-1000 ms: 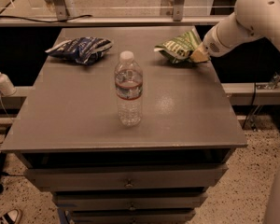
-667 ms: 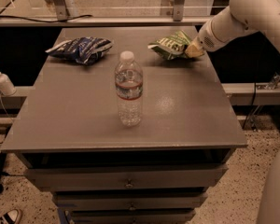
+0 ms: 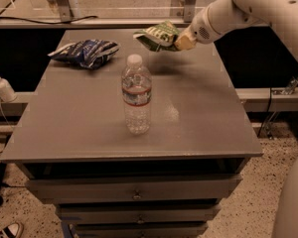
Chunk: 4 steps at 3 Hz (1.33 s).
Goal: Move green jalapeno chip bag near blue chip bag
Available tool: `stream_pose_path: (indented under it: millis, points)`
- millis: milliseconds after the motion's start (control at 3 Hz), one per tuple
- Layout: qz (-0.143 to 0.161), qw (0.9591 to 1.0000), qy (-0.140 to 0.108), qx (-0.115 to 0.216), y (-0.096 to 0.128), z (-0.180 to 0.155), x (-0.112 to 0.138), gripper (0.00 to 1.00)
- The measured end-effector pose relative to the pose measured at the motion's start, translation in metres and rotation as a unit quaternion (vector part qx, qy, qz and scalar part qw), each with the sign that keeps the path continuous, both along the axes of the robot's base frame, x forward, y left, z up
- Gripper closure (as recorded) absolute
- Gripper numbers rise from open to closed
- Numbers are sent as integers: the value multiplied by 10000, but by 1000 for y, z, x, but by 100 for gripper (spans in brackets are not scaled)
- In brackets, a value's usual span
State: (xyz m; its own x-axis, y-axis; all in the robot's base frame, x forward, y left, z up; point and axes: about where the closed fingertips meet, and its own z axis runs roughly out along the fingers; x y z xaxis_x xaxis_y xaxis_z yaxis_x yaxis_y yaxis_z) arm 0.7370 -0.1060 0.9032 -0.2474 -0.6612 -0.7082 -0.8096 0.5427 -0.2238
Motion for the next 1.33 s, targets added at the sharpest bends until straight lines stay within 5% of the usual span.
stream_pose_path:
  millis: [667,1333]
  points:
    - [953,9949,72,319,93,-3,-33,100]
    - [1371,9900,90,334,141,-12,-46,59]
